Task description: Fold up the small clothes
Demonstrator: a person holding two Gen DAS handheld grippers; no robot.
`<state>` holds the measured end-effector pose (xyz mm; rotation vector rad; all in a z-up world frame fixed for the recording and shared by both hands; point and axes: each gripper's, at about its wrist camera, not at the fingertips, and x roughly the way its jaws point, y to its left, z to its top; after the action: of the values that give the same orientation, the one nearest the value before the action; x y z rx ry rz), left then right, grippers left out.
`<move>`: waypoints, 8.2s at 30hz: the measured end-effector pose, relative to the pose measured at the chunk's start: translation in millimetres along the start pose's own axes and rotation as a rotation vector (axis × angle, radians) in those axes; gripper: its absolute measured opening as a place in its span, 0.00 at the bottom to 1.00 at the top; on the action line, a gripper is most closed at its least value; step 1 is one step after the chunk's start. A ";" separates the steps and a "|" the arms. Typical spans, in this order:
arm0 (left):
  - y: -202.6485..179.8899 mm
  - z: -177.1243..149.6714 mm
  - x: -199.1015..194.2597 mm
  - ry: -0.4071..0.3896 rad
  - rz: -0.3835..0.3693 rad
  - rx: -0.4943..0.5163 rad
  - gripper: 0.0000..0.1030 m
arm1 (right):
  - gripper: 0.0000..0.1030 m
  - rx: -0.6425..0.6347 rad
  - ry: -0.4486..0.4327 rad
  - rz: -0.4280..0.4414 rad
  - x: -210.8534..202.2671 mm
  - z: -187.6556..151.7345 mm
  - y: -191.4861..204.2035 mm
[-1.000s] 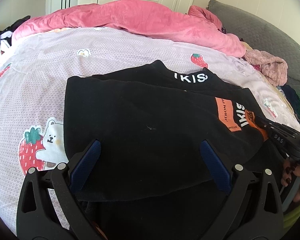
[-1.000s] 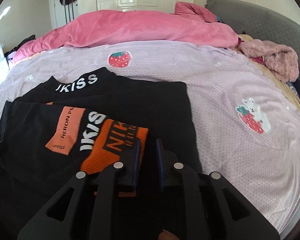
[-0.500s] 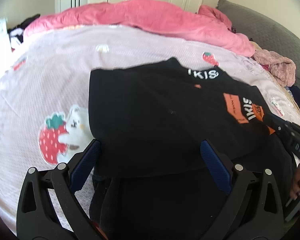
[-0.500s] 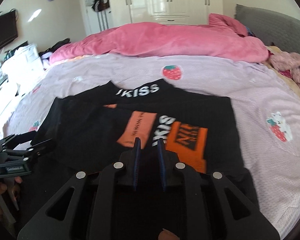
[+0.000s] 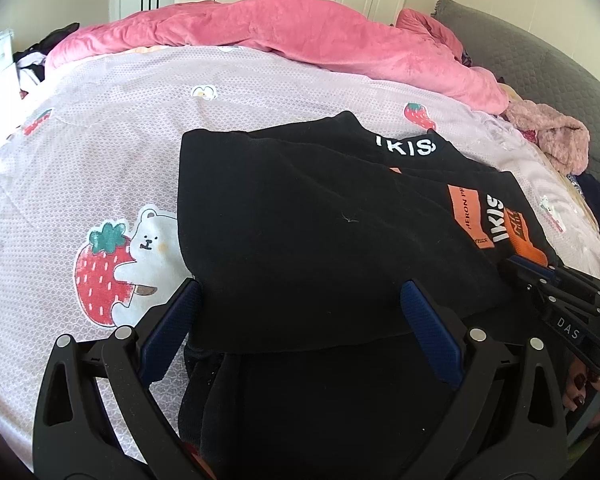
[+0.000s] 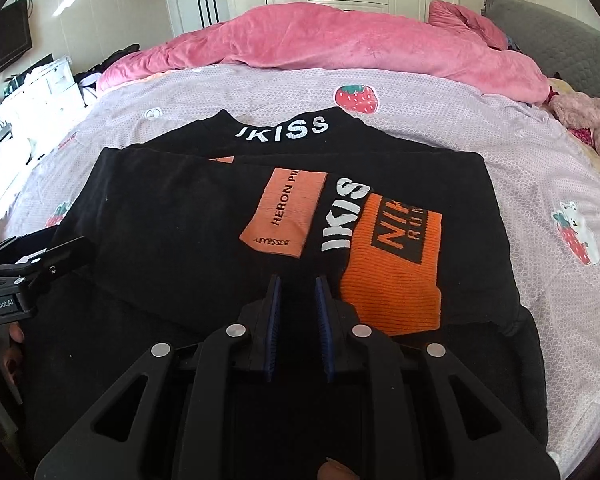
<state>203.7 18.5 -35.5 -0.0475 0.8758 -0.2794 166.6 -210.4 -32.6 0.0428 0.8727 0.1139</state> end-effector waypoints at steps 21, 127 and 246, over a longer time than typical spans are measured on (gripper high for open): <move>8.3 0.5 -24.6 -0.038 0.008 -0.038 0.91 | 0.67 0.028 -0.064 0.032 -27.1 4.2 4.5; 17.3 -157.3 -121.0 0.021 0.106 -0.044 0.23 | 0.33 0.037 0.186 -0.079 -112.0 -167.1 -88.4; 39.5 -2.8 -65.6 -0.182 -0.058 -0.240 0.02 | 0.06 0.285 -0.226 0.149 -74.6 -9.4 -133.0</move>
<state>170.6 73.8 5.8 -0.3168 0.7242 -0.2196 122.8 -351.2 6.9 0.3810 0.6540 0.1202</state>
